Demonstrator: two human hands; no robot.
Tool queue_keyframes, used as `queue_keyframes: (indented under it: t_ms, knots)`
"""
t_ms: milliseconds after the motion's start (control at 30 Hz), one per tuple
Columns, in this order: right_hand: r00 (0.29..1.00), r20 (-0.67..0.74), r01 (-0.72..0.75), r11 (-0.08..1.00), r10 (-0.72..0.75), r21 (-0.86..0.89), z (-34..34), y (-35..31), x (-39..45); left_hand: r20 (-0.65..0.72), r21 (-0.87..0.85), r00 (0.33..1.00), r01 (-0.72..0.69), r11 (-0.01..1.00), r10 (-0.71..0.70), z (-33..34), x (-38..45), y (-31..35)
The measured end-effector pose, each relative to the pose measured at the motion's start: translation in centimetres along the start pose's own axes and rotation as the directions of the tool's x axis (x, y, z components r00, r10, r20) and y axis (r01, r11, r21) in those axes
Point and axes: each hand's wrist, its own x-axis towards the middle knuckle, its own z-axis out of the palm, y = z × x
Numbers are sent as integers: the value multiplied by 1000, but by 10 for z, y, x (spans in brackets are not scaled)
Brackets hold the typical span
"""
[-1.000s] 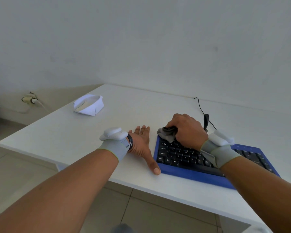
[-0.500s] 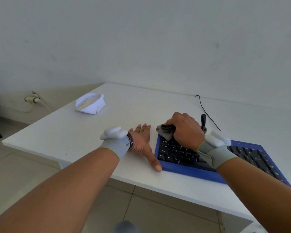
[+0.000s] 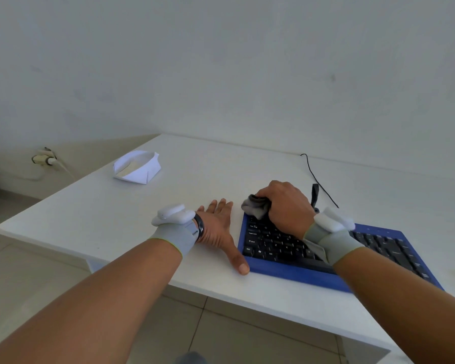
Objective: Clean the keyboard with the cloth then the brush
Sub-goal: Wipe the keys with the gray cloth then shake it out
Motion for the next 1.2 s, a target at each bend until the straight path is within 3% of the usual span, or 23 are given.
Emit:
queue_keyframes:
  t_ms: [333, 633, 767, 933, 1033, 1200]
  knots:
    - [994, 103, -33, 996, 41, -80, -19, 11, -21, -29, 3, 1000, 4, 1000, -4, 5, 5, -3]
    - [970, 78, -216, 962, 231, -169, -43, 50, -45, -29, -3, 1000, 1, 1000, -1, 5, 4, -1]
    - [985, 38, -166, 981, 171, -102, -32, 38, -32, -42, -6, 999, 3, 1000, -4, 6, 3, 0]
    - [998, 62, -30, 990, 21, 138, -15, 5, -12, -63, -25, 998, -5, 1000, 3, 6, -1, -2]
    - [997, 72, -5, 995, -2, 101, -15, 7, -13, -65, -33, 998, -11, 999, 9, 9, -2, -1]
    - [987, 127, -98, 994, 102, -39, -30, 36, -26, -45, -41, 999, -13, 999, 11, 8, 1, -2]
